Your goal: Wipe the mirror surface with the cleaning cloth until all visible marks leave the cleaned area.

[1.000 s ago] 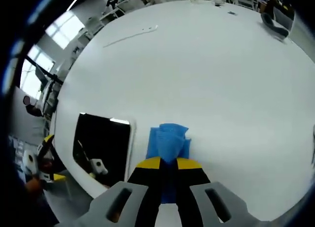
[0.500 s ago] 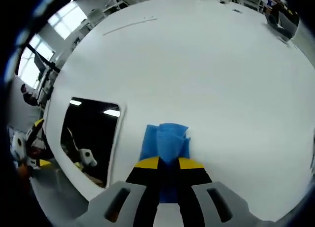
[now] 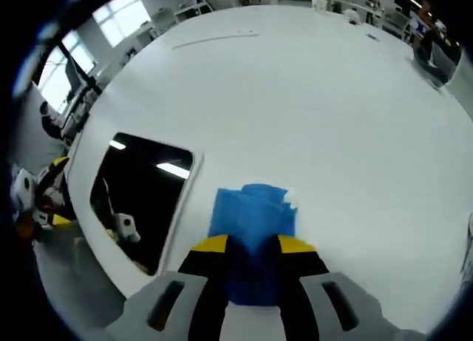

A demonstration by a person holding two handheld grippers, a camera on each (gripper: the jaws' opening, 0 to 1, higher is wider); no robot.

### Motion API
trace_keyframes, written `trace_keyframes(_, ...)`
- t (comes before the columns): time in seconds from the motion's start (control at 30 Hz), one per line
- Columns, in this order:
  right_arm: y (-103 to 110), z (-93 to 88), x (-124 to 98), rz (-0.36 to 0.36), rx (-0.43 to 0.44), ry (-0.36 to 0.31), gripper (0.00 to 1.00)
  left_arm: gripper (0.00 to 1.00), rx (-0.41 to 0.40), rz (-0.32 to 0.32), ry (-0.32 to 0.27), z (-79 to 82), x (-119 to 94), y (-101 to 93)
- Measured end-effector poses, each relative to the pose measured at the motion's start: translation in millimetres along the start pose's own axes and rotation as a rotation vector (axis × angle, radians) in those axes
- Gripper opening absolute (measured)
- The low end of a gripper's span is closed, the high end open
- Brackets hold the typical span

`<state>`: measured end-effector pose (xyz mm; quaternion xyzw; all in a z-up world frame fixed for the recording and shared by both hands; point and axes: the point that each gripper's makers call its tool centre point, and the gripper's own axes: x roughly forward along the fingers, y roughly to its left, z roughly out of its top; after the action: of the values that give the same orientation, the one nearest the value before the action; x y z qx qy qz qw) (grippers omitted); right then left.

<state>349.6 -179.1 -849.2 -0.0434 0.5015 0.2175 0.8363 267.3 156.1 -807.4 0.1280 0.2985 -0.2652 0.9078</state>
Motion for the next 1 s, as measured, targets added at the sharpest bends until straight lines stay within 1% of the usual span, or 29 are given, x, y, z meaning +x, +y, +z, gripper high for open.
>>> trace_keyframes(0.07,3.7,10.6,-7.0,0.015,-0.07,-0.065,0.36,0.99,0.009,-0.007,-0.007,1.3,-0.1,-1.8)
trace_keyframes(0.1,8.1,16.5,-12.2,0.041,-0.094,-0.108,0.43,0.99,0.03,-0.007,-0.021,3.6,-0.5,-2.5)
trace_keyframes(0.13,9.9,21.3,-18.7,0.053,-0.106,-0.153,0.55,0.99,0.032,0.009,-0.033,5.5,-1.8,-0.3)
trace_keyframes(0.17,11.8,23.3,-23.9,0.061,-0.117,-0.174,0.63,0.99,0.029,0.023,-0.05,8.8,-3.2,2.2)
trace_keyframes(0.2,14.1,29.0,-28.3,0.076,-0.134,-0.218,0.69,0.99,0.019,0.022,-0.059,10.5,-3.7,3.4)
trace_keyframes(0.23,15.9,34.5,-35.3,0.083,-0.154,-0.272,0.76,0.99,0.027,0.023,-0.063,11.2,-3.7,4.4)
trace_keyframes(0.27,16.4,34.7,-38.8,0.084,-0.168,-0.288,0.8,0.99,0.04,0.021,-0.07,11.2,-3.9,3.9)
trace_keyframes(0.3,23.5,38.3,-45.0,0.12,-0.188,-0.348,0.85,0.99,0.047,0.017,-0.06,8.3,-3.8,3.3)
trace_keyframes(0.33,23.6,36.9,-47.1,0.115,-0.178,-0.365,0.9,0.99,0.064,0.036,-0.04,3.9,-4.6,9.0)
trace_keyframes(0.37,22.4,31.3,-49.4,0.103,-0.173,-0.363,0.94,0.99,0.057,0.046,-0.04,2.2,-4.5,12.9)
trace_keyframes(0.4,28.7,25.2,-53.3,0.124,-0.171,-0.379,0.97,0.99,0.039,0.058,-0.033,0.3,-4.9,16.8)
trace_keyframes(0.43,30.8,19.8,-55.8,0.123,-0.165,-0.377,1.0,0.99,0.045,0.06,-0.028,0.5,-5.6,16.5)
trace_keyframes(0.47,35.1,11.1,-58.4,0.115,-0.165,-0.375,1.0,0.99,0.057,0.056,-0.025,0.3,-5.3,14.9)
trace_keyframes(0.5,38.4,8.7,-61.5,0.114,-0.175,-0.399,1.0,0.99,0.06,0.042,-0.03,1.9,-5.3,11.5)
trace_keyframes(0.53,41.7,2.7,-63.9,0.1,-0.185,-0.414,1.0,0.99,0.058,0.038,-0.03,2.2,-5.3,10.8)
trace_keyframes(0.57,45.6,-2.0,-65.1,0.105,-0.185,-0.416,1.0,0.99,0.05,0.033,-0.033,2.1,-5.2,10.8)
trace_keyframes(0.6,50.5,-7.3,-66.9,0.106,-0.18,-0.427,1.0,0.99,0.017,0.026,-0.03,1.3,-5.1,10.2)
trace_keyframes(0.63,53.5,-10.0,-68.7,0.099,-0.179,-0.428,1.0,0.99,0.019,0.023,-0.033,1.8,-4.9,9.9)
trace_keyframes(0.67,57.7,-10.9,-71.9,0.102,-0.178,-0.435,1.0,0.99,0.017,0.012,-0.046,3.5,-4.5,8.0)
trace_keyframes(0.73,61.2,-8.4,-75.8,0.08,-0.177,-0.459,1.0,0.99,0.027,0.001,-0.043,3.5,-4.7,4.3)
trace_keyframes(0.77,64.8,-4.8,-78.1,0.079,-0.19,-0.477,1.0,0.99,0.03,-0.009,-0.058,6.0,-5.3,2.2)
trace_keyframes(0.8,65.3,-3.5,-78.8,0.066,-0.193,-0.482,1.0,0.99,0.012,-0.015,-0.072,8.7,-5.9,1.3)
trace_keyframes(0.83,63.2,-4.5,-77.7,0.043,-0.188,-0.473,1.0,0.99,-0.001,-0.023,-0.078,9.6,-5.1,1.1)
trace_keyframes(0.87,59.8,-6.3,-76.5,0.023,-0.178,-0.463,1.0,0.99,0.0,-0.029,-0.067,8.0,-3.7,0.0)
trace_keyframes(0.9,59.0,-7.3,-75.8,0.015,-0.159,-0.467,1.0,0.99,0.004,-0.04,-0.055,6.3,-2.9,-2.6)
trace_keyframes(0.93,58.2,-10.2,-75.9,0.002,-0.122,-0.461,1.0,0.99,0.016,-0.057,-0.057,6.7,-3.1,-6.7)
trace_keyframes(0.97,60.5,-10.4,-77.5,0.007,-0.089,-0.48,1.0,0.99,0.021,-0.064,-0.064,8.0,-2.9,-8.4)
trace_keyframes(1.0,58.6,-12.3,-78.0,0.002,-0.088,-0.485,1.0,0.99,0.026,-0.067,-0.073,9.9,-3.2,-8.8)
